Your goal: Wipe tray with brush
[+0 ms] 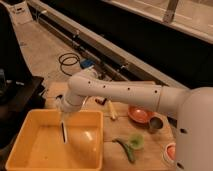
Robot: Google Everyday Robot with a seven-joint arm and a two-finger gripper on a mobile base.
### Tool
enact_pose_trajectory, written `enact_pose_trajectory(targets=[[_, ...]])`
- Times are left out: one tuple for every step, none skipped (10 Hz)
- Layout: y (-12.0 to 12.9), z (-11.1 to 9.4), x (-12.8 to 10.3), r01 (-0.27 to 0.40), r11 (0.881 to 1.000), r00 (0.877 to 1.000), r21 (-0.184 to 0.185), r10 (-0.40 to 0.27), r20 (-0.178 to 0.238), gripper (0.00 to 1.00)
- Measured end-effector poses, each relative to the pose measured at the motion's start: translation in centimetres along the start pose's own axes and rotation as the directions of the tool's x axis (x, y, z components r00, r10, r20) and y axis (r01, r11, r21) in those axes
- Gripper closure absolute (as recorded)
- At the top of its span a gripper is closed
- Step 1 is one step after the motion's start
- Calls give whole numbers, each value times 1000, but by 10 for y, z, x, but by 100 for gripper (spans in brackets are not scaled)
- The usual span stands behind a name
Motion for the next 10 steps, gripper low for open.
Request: enact_pose_trajectory(targets=[[0,0,0,0,1000,1000,0,0,0,100],[0,0,0,1,1000,1000,0,-1,0,100],[-1,0,1,5,1000,1000,-2,-5,0,100],[-7,-1,-2,37,999,999,-34,-37,0,100],[-16,-2,-9,68,996,998,-61,-68,-2,100],[-21,-4,-19,99,992,995,-80,-100,-3,100],[-28,-3,-34,138,986,990,-98,-139,2,100],[-35,0,-48,187,976,982,-113,-186,19,100],[-39,5,-63,240,963,970,-125,-235,52,100],[-40,12,-74,282,949,958,-137,-272,89,100]])
